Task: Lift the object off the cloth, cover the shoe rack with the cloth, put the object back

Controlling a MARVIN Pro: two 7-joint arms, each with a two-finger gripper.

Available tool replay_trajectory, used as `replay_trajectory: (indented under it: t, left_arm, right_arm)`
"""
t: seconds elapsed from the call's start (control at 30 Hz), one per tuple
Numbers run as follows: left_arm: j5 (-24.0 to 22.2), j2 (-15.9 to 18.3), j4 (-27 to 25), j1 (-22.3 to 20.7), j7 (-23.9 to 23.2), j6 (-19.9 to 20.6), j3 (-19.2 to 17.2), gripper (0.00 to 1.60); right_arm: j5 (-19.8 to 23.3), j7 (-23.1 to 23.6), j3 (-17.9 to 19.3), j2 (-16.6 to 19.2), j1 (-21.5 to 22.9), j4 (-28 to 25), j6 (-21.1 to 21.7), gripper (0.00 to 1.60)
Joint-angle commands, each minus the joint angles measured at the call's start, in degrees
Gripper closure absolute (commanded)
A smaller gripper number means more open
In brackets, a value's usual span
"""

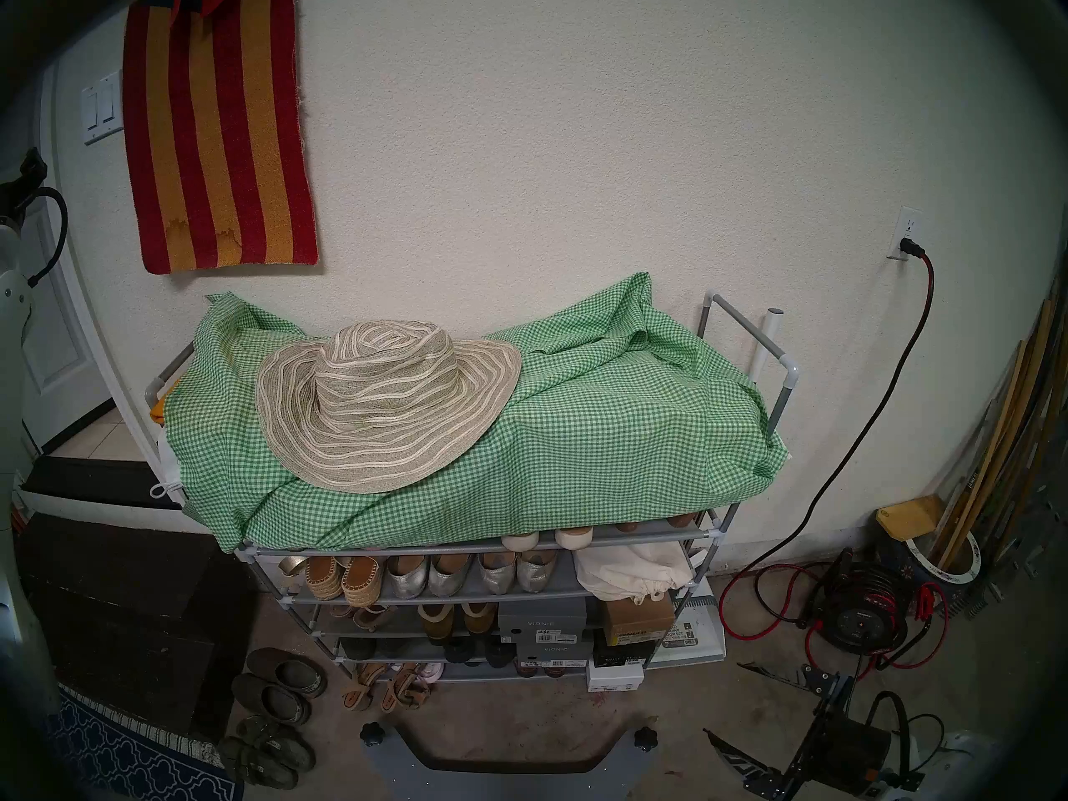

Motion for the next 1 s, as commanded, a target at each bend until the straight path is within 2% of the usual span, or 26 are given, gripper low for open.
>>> replay_trajectory:
  t: [0.0,0.17,0.2,0.3,0.43,0.47,0.5,0.6,0.63,0.8,0.97]
  left_arm:
    - [0.06,0.07,-0.02,-0.03,0.01,-0.02,-0.01,0.0]
    - [0.03,0.08,-0.02,-0.02,0.02,-0.01,-0.02,0.0]
    - [0.03,0.08,-0.02,-0.01,0.02,-0.01,-0.02,0.0]
    - [0.0,0.09,-0.03,-0.01,0.02,-0.01,-0.02,0.0]
    - [-0.04,0.09,-0.03,0.0,0.03,-0.01,-0.03,0.0]
    - [-0.04,0.09,-0.03,0.0,0.03,-0.01,-0.03,0.0]
    - [-0.05,0.1,-0.03,0.01,0.03,-0.01,-0.03,0.0]
    - [-0.07,0.1,-0.04,0.01,0.03,-0.01,-0.03,0.0]
    - [-0.09,0.1,-0.04,0.01,0.03,-0.01,-0.04,0.0]
    - [-0.12,0.11,-0.04,0.03,0.04,-0.01,-0.04,0.0]
    - [-0.15,0.12,-0.04,0.03,0.04,-0.01,-0.05,0.0]
  right_arm:
    - [-6.68,7.03,-5.82,6.54,3.42,-1.22,4.97,0.0]
    - [-8.06,10.28,-8.81,9.41,7.84,-6.97,7.43,0.0]
    - [-8.11,10.02,-8.6,9.6,7.96,-6.77,5.6,0.0]
    - [-8.76,10.11,-9.16,10.72,10.6,-10.18,5.03,0.0]
    - [-9.28,9.08,-7.65,11.63,13.17,-13.57,3.91,0.0]
    - [-9.78,9.18,-7.58,11.32,14.97,-15.62,4.57,0.0]
    - [-9.61,8.19,-6.24,12.17,14.09,-14.95,3.34,0.0]
    - [-10.09,8.11,-6.1,11.83,16.67,-18.01,4.35,0.0]
    - [-10.08,6.85,-4.48,12.45,16.74,-18.43,3.27,0.0]
    - [-11.38,5.3,-3.16,13.08,21.41,-24.16,4.83,0.0]
    - [-11.89,3.35,-0.77,14.05,23.46,-27.12,5.79,0.0]
